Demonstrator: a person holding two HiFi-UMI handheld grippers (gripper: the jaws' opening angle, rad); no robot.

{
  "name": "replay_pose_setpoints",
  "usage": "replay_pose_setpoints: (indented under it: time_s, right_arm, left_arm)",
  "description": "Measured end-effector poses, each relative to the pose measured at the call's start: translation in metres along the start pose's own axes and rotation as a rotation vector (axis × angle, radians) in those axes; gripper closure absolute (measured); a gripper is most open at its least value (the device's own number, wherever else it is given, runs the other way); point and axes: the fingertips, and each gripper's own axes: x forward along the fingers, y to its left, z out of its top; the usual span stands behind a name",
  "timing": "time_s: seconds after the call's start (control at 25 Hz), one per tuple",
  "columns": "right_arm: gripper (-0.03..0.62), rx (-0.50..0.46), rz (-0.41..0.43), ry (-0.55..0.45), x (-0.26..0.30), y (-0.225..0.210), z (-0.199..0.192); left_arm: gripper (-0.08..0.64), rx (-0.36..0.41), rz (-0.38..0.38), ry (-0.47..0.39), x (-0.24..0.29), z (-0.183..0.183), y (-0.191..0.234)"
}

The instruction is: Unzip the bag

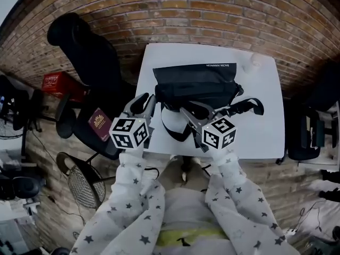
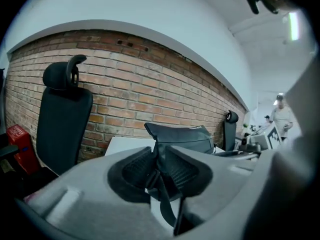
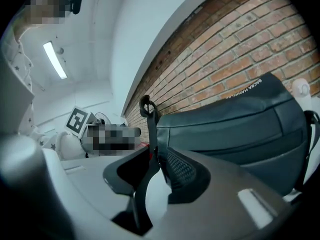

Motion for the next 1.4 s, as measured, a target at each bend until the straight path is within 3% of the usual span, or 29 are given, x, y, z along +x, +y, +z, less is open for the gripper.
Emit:
replay_pose_setpoints:
  time_s: [0.36,0.8,1.12,1.28,1.4]
  right_arm:
    - [0.446,0.032,-0.042,0.086,0.038,-0.002,-0.044]
    - [0.446,0.023,-0.099,0.149,0.063,-0.009,-0.073]
    - [0.503,-0.007,-0.123,0.179,0.068,-0.012,-0.076]
    - [0.569,-0.035,-0.121,0.198,0.068,-0.012,-0.077]
    - [0.571,-0.045,-0.109,0.202,0.067,-0.010,-0.077]
  left_arm:
    - [0.383,0.025,-0.146,0.050,0.042,0.004,0.004]
    - [0.370,0.024,-0.254,0.073,0.073,-0.003,-0.003]
    - [0.370,0.021,-0.271,0.070,0.078,-0.004,-0.007]
    - [0.373,0.018,-0.279,0.064,0.078,-0.004,-0.008]
    - [0.388,0.021,-0.286,0.058,0.078,-0.004,-0.009]
